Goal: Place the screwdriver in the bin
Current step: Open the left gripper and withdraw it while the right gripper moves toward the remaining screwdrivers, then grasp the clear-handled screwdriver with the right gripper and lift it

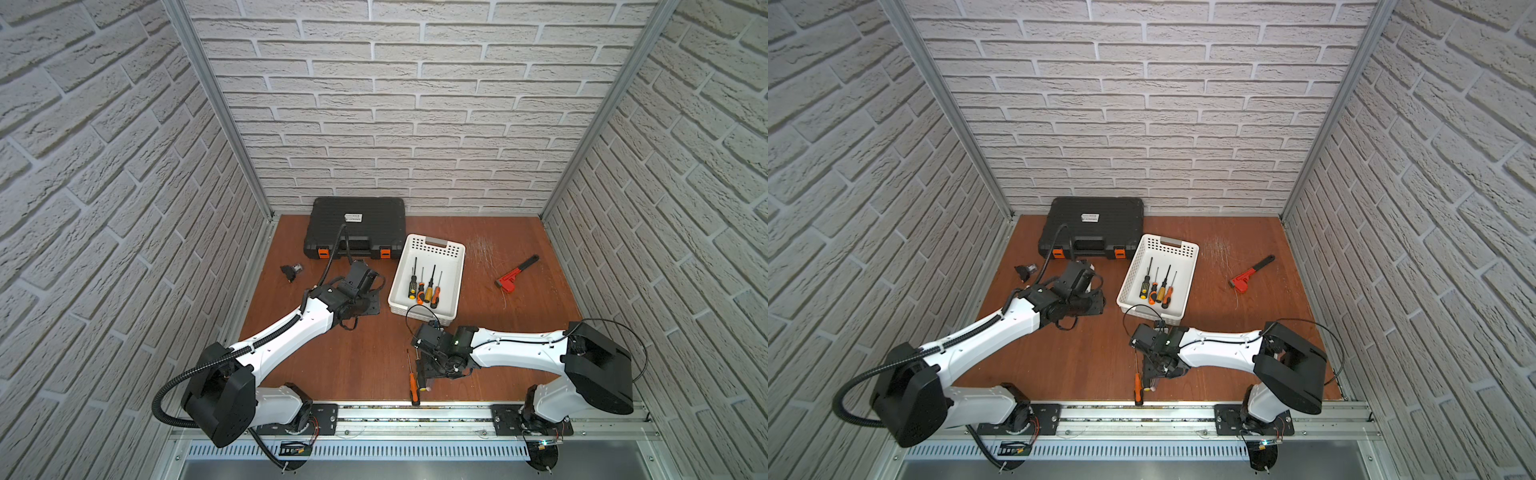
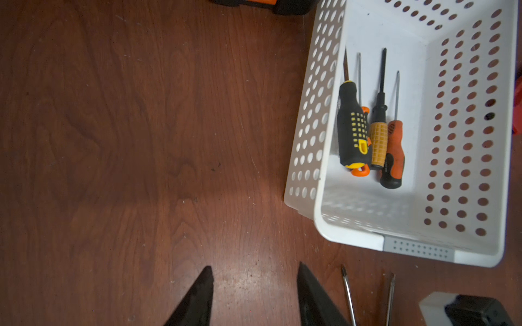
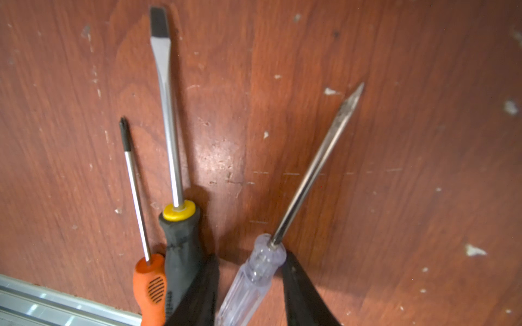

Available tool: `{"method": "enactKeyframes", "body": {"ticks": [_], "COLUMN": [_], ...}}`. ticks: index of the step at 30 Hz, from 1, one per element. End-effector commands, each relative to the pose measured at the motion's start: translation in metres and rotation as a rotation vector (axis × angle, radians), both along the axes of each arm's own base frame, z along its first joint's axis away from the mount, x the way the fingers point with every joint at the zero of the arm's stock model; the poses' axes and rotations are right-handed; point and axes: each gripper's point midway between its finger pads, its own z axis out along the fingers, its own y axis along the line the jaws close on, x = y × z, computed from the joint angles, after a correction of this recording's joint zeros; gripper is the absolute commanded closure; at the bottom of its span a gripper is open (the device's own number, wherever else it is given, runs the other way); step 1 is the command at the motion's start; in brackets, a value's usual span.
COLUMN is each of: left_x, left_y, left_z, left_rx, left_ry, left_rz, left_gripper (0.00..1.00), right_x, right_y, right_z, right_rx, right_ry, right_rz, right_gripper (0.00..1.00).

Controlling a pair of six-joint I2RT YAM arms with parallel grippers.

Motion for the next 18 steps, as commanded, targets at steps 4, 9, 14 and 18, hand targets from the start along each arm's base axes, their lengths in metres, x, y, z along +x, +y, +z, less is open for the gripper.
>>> {"method": "enactKeyframes", "body": {"ticks": [4,9,14,18], "left_x": [0.006,0.009,0.011,0.013], "left_y": [0.007,0.006,0.004,0.003], "left_z": [0.008,0.007,0.006,0.007], "left_rx": [-0.003,-0.001,-0.002,0.000], "left_ry": [-0.031,-0.025,-0.018,-0.018], "left_rz": [0.024,0.025,0.020,0.017], "left_gripper": [0.51,0.51,0.51,0.51], "right_x": [-0.013,-0.015,-0.011,-0.008], "right_y": [-0.014,-0.028,-0.029,-0.036], "right_z": [-0.003,-0.003,0.001,0.007], "right_rx": [-0.044,-0.104,-0.102,-0.113], "right_ry": [0.031,0.021,-0.002,-0.019], "right_rz": [0.013,0.044,0.055,0.050], "right_gripper": [0.66,0.77,0.94,0.94]}}
